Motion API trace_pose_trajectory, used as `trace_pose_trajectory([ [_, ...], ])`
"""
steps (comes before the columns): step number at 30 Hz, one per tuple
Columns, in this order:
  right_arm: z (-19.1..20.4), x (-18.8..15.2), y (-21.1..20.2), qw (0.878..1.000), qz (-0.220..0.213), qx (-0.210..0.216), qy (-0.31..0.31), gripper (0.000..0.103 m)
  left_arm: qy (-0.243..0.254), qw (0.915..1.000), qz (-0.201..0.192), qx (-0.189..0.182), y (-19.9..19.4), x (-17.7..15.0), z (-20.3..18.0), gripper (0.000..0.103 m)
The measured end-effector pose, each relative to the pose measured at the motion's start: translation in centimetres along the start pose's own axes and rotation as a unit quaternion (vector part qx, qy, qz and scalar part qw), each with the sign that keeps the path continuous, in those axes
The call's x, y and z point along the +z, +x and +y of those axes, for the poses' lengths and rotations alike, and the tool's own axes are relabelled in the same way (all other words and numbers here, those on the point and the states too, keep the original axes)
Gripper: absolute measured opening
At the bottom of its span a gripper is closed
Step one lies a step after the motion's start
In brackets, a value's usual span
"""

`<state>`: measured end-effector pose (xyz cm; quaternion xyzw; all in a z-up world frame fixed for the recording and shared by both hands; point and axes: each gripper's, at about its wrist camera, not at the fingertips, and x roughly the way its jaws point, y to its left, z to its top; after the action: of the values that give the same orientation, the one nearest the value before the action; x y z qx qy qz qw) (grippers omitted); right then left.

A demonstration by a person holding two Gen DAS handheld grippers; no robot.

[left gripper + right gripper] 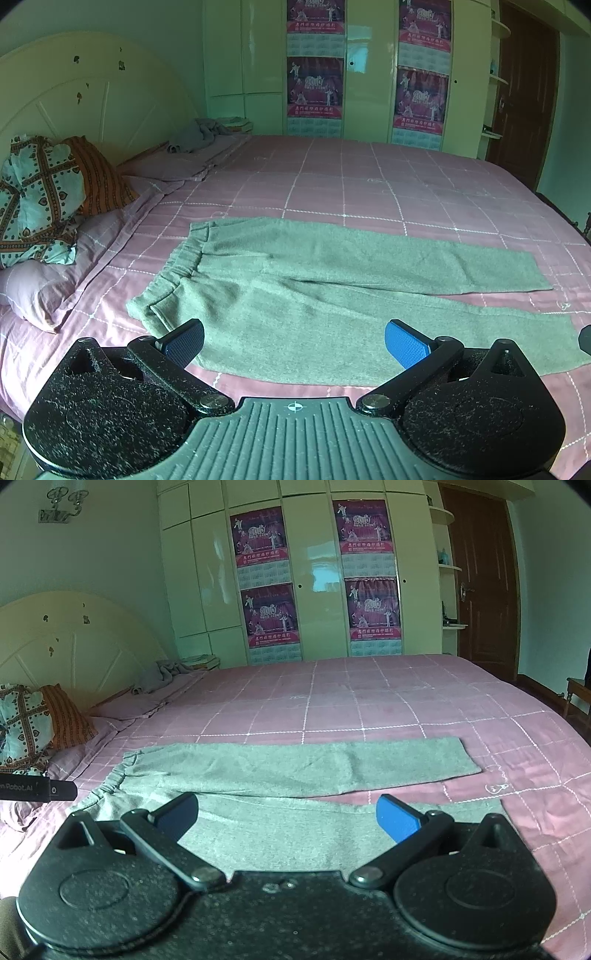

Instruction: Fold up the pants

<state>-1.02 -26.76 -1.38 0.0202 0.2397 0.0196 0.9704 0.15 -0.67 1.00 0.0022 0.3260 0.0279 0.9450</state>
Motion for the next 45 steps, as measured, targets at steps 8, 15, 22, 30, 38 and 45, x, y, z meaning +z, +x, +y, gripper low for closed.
trace_pose_trajectory([
  [8,0.6,-0.1,0.8,1.000,0.013,0.013,0.014,0.103,0.005,0.9999,0.007,0.007,1.3,0.6,0.8,0.103],
  [15,1.9,0.4,2.6,0.999,0.030,0.021,-0.024,0.103,0.005,0.9997,0.016,0.017,3.5,1.6,1.8,0.103],
  [22,3.7,1.1,6.2,0.997,0.037,0.044,-0.045,0.094,0.013,0.9991,0.022,0.034,6.9,3.1,3.2,0.103],
  [30,5.7,1.9,12.6,0.992,0.059,0.097,-0.060,0.081,0.013,0.9972,0.040,0.061,13.6,5.6,6.1,0.103],
  [38,8.3,3.0,21.7,0.984,0.091,0.133,-0.077,0.073,0.009,0.9936,0.077,0.082,23.2,8.1,9.9,0.103],
  [45,10.4,3.3,29.4,0.979,0.118,0.145,-0.087,0.073,-0.002,0.9901,0.101,0.098,31.4,9.5,12.3,0.103],
])
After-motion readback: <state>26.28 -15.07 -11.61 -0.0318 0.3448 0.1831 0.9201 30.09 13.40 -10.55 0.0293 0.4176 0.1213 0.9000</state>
